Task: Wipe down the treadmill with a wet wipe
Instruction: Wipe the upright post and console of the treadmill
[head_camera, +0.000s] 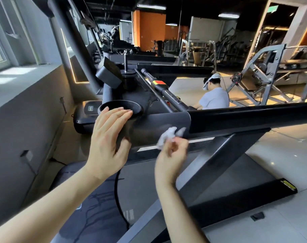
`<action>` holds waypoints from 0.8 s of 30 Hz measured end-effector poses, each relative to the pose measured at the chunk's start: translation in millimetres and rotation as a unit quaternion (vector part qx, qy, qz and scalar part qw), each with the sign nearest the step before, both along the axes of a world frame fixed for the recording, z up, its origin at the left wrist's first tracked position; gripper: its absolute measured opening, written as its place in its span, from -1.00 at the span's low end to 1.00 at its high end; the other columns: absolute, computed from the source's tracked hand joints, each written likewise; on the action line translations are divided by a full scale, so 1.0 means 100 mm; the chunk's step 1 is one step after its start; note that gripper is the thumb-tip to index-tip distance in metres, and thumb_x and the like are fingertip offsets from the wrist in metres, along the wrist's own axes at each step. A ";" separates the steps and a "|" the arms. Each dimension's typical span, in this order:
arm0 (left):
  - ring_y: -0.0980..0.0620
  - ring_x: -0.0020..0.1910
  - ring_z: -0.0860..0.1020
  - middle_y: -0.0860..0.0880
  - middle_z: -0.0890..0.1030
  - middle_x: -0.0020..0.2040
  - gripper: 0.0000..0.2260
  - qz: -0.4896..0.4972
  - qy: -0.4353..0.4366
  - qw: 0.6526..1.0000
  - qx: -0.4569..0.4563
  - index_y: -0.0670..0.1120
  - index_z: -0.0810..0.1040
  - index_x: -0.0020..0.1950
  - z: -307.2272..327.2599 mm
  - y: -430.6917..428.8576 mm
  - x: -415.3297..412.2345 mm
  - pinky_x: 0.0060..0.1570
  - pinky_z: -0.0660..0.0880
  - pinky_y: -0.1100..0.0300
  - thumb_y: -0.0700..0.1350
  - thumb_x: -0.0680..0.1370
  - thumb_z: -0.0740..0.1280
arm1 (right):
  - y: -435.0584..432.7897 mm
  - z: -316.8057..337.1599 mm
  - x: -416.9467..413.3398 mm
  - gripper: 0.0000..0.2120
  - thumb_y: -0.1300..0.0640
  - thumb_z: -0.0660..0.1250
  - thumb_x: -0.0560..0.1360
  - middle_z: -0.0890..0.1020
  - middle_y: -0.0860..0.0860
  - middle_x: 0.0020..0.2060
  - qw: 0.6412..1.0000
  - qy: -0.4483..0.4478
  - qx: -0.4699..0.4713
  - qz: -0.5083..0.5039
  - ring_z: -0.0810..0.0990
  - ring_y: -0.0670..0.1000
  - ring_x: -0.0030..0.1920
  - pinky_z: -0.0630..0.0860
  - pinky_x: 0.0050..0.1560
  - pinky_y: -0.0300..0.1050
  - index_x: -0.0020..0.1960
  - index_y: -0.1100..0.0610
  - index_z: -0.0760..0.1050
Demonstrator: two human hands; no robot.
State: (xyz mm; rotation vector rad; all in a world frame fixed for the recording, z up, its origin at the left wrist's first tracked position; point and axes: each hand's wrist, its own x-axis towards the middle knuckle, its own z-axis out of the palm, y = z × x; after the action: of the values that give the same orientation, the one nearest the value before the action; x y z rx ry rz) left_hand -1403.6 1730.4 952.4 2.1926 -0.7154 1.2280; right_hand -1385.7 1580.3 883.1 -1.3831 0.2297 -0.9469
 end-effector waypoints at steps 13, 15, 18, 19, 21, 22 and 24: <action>-0.18 0.39 0.48 -0.16 0.59 0.30 -0.46 0.003 0.004 1.000 0.023 -0.28 0.56 0.35 0.02 0.02 -0.01 0.53 0.21 -0.20 -0.32 0.35 0.29 | -0.72 0.22 0.27 -0.91 0.32 0.22 0.67 0.61 0.01 -0.11 0.958 0.040 0.283 -0.023 0.60 -0.05 -0.20 0.55 -0.27 -0.28 0.13 0.21 0.46; -0.19 0.40 0.48 -0.16 0.59 0.31 -0.46 0.007 0.006 1.000 0.029 -0.28 0.55 0.36 0.02 0.03 -0.02 0.52 0.21 -0.22 -0.30 0.36 0.28 | -0.85 0.24 0.34 -0.90 0.33 0.22 0.67 0.59 0.16 -0.08 0.906 0.061 0.418 -0.003 0.60 0.10 -0.17 0.61 -0.19 -0.24 0.02 0.25 0.49; -0.17 0.40 0.48 -0.14 0.59 0.31 -0.46 0.014 0.007 1.000 0.026 -0.26 0.56 0.36 0.02 0.03 -0.03 0.51 0.23 -0.22 -0.27 0.37 0.25 | -0.42 0.24 0.23 -0.72 0.36 0.14 0.66 0.56 0.11 -0.25 0.869 0.108 0.477 0.080 0.55 0.00 -0.32 0.60 -0.15 -0.16 -0.18 0.15 0.44; -0.17 0.40 0.48 -0.14 0.59 0.30 -0.46 0.015 0.009 1.000 0.026 -0.26 0.56 0.36 0.02 0.02 -0.03 0.51 0.24 -0.22 -0.27 0.37 0.24 | -0.18 0.24 0.16 -0.69 0.37 0.14 0.65 0.55 0.09 -0.31 0.867 0.130 0.468 0.111 0.54 -0.03 -0.38 0.57 -0.25 -0.20 -0.21 0.15 0.44; -0.18 0.39 0.48 -0.14 0.59 0.31 -0.46 0.017 0.014 0.999 0.032 -0.26 0.56 0.36 0.04 0.03 -0.03 0.51 0.24 -0.22 -0.27 0.37 0.23 | 0.27 0.22 0.00 -0.67 0.41 0.13 0.61 0.55 0.06 -0.40 0.865 0.165 0.435 0.186 0.51 -0.05 -0.47 0.50 -0.37 -0.23 -0.26 0.15 0.44; -0.18 0.39 0.49 -0.14 0.59 0.31 -0.47 0.021 0.015 0.999 0.038 -0.26 0.56 0.36 0.05 0.04 -0.04 0.51 0.24 -0.21 -0.25 0.38 0.23 | 0.40 0.22 -0.07 -0.67 0.44 0.14 0.58 0.55 0.05 -0.41 0.866 0.177 0.411 0.222 0.51 -0.04 -0.47 0.48 -0.38 -0.22 -0.28 0.15 0.44; -0.18 0.40 0.49 -0.14 0.59 0.32 -0.49 0.033 0.013 0.998 0.055 -0.26 0.56 0.36 0.08 0.05 -0.05 0.52 0.23 -0.21 -0.23 0.41 0.24 | 0.39 0.21 -0.13 -0.72 0.44 0.20 0.53 0.56 0.05 -0.38 0.869 0.194 0.373 0.261 0.52 -0.03 -0.44 0.49 -0.37 -0.22 -0.26 0.16 0.46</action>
State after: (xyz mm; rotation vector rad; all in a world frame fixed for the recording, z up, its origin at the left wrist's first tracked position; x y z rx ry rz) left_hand -1409.0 1735.3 960.8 2.3346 -0.7225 1.2169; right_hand -1398.3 1618.8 904.1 -0.8130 0.4424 -0.0719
